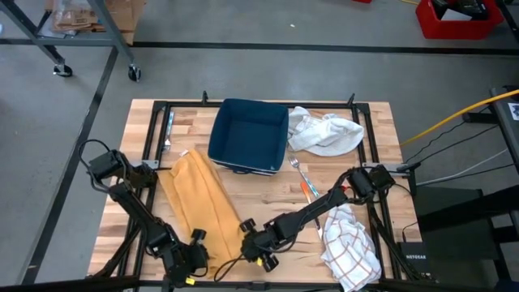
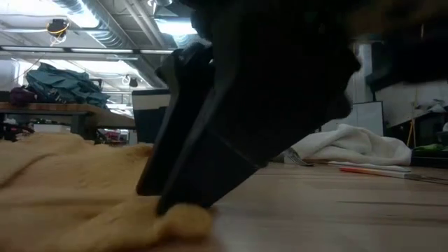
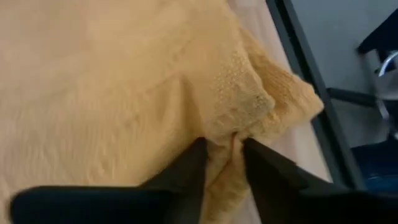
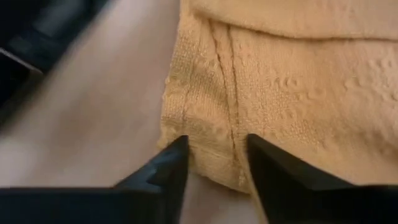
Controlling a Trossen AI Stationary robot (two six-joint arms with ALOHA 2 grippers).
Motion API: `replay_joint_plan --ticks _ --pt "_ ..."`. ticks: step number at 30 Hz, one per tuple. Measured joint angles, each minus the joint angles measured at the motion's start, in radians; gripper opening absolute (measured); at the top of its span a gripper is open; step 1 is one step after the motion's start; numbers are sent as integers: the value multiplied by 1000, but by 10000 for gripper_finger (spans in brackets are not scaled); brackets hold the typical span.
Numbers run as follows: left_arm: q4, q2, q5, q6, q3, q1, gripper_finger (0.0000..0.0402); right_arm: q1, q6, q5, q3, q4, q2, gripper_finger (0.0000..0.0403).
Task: Fold towel
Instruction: Fold the yellow towel
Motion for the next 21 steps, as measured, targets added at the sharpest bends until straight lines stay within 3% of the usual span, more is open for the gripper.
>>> replay_joint_plan --ticks 4,7,13,18,21 --pt "1 0 3 -79 0 -24 23 28 111 -40 -2 77 5 65" --pt "6 0 1 -143 0 -41 8 48 201 -46 14 127 9 15" --pt "101 -4 -1 -212 0 -82 3 78 307 -28 86 174 9 30" --pt "228 -11 -7 -226 0 -118 2 89 317 9 176 179 8 8" --pt "286 -29 -37 -247 0 -136 2 88 317 68 223 185 5 16"
